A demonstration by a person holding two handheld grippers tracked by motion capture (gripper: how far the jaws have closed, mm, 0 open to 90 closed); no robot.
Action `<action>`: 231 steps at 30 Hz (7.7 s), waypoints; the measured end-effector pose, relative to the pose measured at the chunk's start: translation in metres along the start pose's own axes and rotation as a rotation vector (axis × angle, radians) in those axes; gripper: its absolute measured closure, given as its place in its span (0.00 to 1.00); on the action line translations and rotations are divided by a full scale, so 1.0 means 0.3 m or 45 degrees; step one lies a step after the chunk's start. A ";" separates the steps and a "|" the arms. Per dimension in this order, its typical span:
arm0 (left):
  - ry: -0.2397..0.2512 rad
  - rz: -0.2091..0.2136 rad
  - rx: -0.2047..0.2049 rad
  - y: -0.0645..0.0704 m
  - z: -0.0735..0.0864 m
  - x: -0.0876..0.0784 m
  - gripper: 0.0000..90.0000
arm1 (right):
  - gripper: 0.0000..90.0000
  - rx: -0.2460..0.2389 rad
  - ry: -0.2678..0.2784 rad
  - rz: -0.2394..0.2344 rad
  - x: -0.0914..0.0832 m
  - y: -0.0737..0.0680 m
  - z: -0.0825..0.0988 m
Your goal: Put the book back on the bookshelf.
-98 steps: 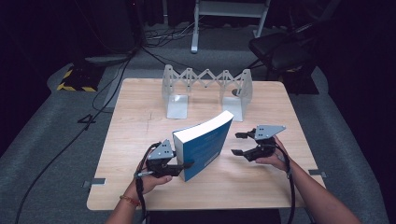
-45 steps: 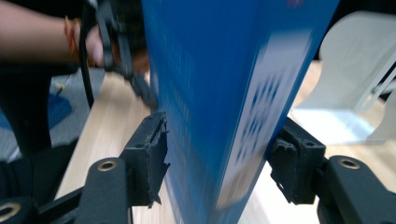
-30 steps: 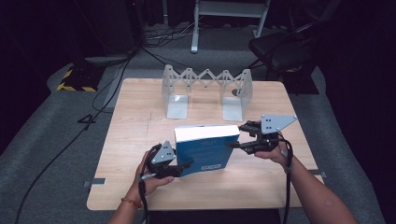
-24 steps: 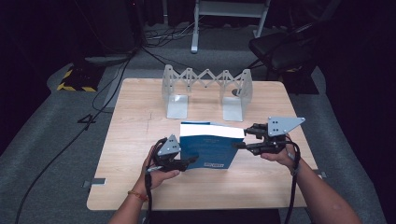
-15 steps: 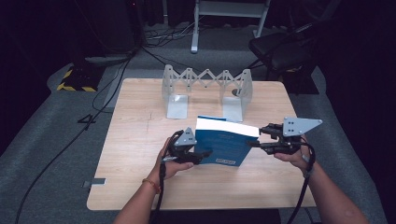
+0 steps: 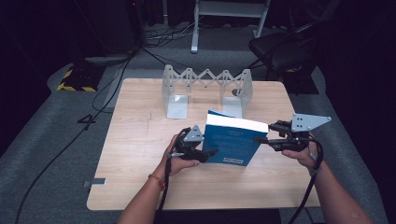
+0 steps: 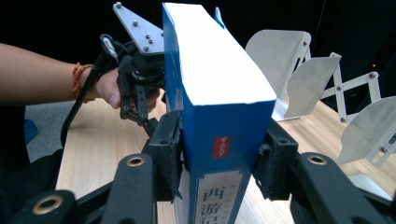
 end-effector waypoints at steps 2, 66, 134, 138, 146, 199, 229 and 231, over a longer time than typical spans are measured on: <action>0.011 -0.011 -0.027 -0.005 0.020 -0.018 0.40 | 0.62 -0.010 -0.014 -0.008 0.003 0.000 -0.011; -0.335 -0.194 -0.202 -0.013 0.406 -0.142 0.17 | 0.68 0.014 -0.397 -0.037 0.118 0.009 -0.204; -0.334 -0.188 -0.193 -0.012 0.405 -0.140 0.17 | 0.68 0.480 -0.383 0.596 0.109 0.459 -0.371; -0.335 -0.186 -0.187 -0.012 0.404 -0.140 0.17 | 0.68 0.505 -0.375 0.620 0.144 0.490 -0.377; -0.333 -0.182 -0.181 -0.012 0.404 -0.140 0.17 | 0.68 0.512 -0.382 0.643 0.201 0.519 -0.380; -0.334 -0.155 -0.155 -0.006 0.401 -0.134 0.16 | 0.64 0.491 -0.231 0.717 0.205 0.488 -0.178; -0.334 -0.155 -0.155 -0.005 0.401 -0.134 0.16 | 0.53 0.448 -0.289 0.746 0.202 0.468 -0.191; -0.334 -0.156 -0.155 -0.005 0.401 -0.134 0.16 | 0.51 0.467 -0.277 0.718 0.188 0.466 -0.189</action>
Point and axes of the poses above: each handheld gripper's, and its own axes: x roughly forward along the jaws, z roughly out of its underside, y roughly to its right, the point moved 2 cm from there along x, roughly forward along the jaws, and after that the axes turned 12 degrees about -y, right-handed, at the moved point
